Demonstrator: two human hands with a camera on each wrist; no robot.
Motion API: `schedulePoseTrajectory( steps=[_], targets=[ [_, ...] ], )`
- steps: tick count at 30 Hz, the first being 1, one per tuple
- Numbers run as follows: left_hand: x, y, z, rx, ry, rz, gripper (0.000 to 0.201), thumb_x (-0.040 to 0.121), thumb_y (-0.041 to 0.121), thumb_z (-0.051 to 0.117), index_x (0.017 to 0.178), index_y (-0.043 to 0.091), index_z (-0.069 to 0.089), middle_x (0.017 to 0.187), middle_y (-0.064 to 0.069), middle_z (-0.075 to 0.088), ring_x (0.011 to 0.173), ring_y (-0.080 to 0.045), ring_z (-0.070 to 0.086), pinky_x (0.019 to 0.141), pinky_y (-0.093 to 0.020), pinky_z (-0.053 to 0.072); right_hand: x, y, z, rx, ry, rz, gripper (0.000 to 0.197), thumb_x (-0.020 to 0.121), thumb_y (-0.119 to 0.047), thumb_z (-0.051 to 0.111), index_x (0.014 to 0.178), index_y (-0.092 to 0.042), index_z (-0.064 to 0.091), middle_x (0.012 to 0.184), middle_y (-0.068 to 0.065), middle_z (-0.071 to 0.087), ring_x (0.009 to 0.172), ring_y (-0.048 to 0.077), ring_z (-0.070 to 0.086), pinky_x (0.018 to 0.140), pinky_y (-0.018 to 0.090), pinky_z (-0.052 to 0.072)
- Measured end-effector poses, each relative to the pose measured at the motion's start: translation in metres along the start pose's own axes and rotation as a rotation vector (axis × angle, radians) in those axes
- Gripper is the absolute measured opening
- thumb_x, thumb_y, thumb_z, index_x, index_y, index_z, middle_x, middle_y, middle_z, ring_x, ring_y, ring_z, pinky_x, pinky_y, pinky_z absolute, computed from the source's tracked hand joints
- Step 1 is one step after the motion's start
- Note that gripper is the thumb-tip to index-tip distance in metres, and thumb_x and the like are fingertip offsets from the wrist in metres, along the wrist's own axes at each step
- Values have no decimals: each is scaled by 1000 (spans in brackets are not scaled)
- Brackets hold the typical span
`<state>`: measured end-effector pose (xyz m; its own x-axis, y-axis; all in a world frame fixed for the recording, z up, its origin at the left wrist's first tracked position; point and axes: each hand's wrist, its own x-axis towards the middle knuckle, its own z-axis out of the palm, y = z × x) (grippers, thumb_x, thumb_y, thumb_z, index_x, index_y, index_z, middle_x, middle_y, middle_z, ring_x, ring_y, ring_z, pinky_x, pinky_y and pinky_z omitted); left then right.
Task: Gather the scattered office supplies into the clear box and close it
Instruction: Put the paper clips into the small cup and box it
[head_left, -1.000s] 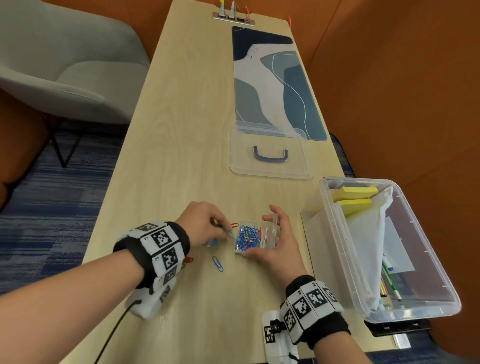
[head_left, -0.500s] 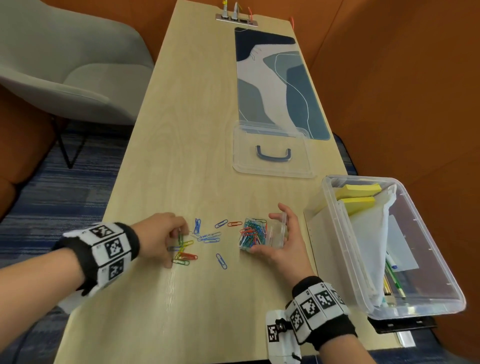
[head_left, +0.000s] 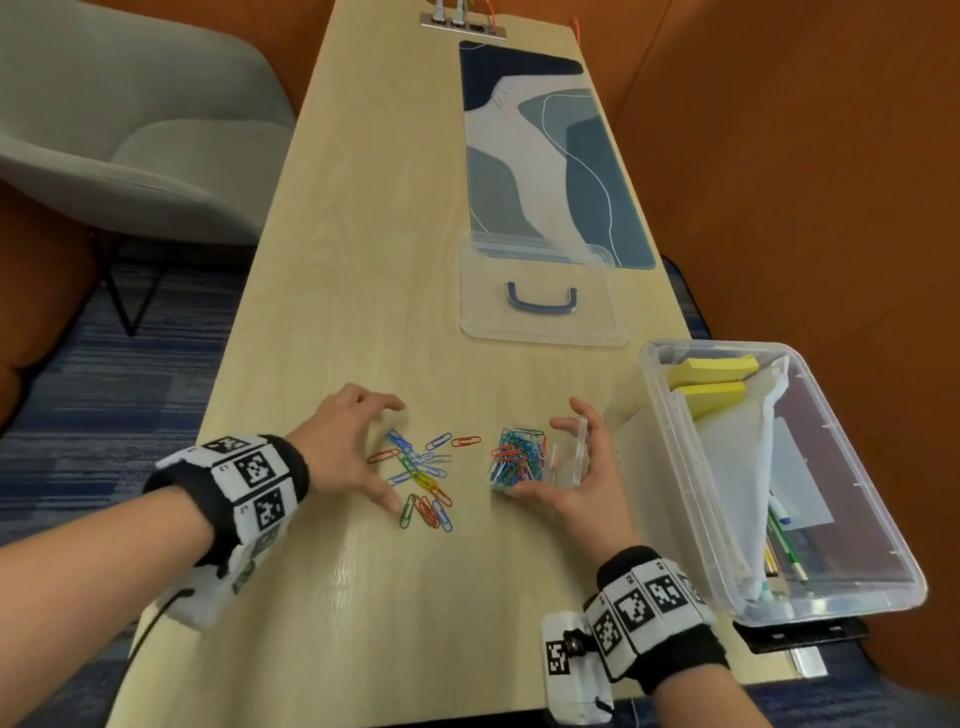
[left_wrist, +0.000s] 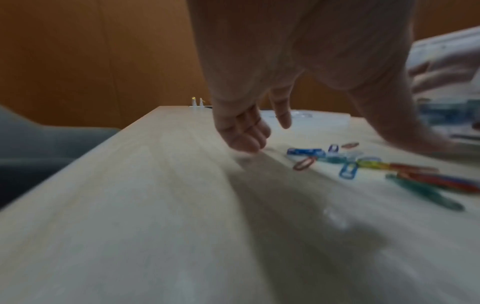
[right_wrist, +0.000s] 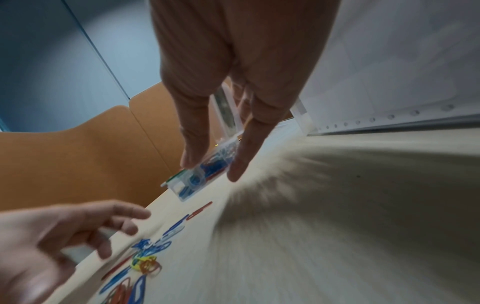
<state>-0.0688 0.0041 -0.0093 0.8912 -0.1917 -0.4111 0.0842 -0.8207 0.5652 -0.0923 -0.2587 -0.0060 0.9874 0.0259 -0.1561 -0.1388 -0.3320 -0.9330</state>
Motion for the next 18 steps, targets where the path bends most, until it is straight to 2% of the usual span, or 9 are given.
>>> schedulePoseTrajectory(
  steps=[2,4,7,10,12,13,16,18],
  targets=[
    [-5,0,5,77,-83,-24,132,21,59,82,139,29,32,129,0,27,126,-20,31,111,-31,32,-1,-1,-1,10,-2,1,96,57,4,83,135,-22,34,116,-4,53,87,-29,48,69,-9,33],
    [-5,6,19,103,-119,24,131,22,60,80,140,28,31,129,2,24,125,-20,31,110,-27,31,-2,-2,-2,28,-7,6,95,58,6,82,136,-22,34,116,-3,52,85,-28,50,68,-8,35],
    [1,18,37,89,-76,121,103,46,37,88,137,30,38,120,7,26,118,-16,36,102,-19,29,-2,-1,-2,56,-13,16,95,58,10,80,135,-21,34,113,-3,51,81,-25,54,66,-5,39],
    [7,26,41,34,-84,188,68,62,25,83,124,25,54,111,8,31,105,-11,41,88,-9,30,-2,-1,-3,66,-6,17,94,58,13,79,134,-20,34,111,-3,50,79,-24,55,66,-4,40],
    [10,28,40,21,-105,221,47,71,19,77,115,19,61,104,7,37,92,-7,44,74,1,30,-2,-1,-2,66,-2,17,95,57,12,79,134,-20,34,111,-3,50,80,-24,54,66,-5,39],
    [10,29,39,23,-111,240,39,74,17,75,111,16,64,99,9,39,85,-6,46,69,0,31,-2,-1,-2,65,0,19,94,58,12,80,134,-21,34,111,-4,50,80,-25,53,66,-5,39],
    [11,31,37,48,-116,284,26,79,15,69,104,11,68,88,15,42,68,7,43,65,-1,34,-4,-1,-2,68,0,27,94,58,12,79,134,-22,35,110,-6,50,81,-24,53,66,-4,40],
    [13,32,37,77,-101,290,24,81,14,66,104,11,69,88,11,45,65,9,41,65,0,35,-5,0,-3,79,-9,44,94,59,12,78,134,-23,34,110,-8,49,81,-23,55,66,-3,42]
  ],
)
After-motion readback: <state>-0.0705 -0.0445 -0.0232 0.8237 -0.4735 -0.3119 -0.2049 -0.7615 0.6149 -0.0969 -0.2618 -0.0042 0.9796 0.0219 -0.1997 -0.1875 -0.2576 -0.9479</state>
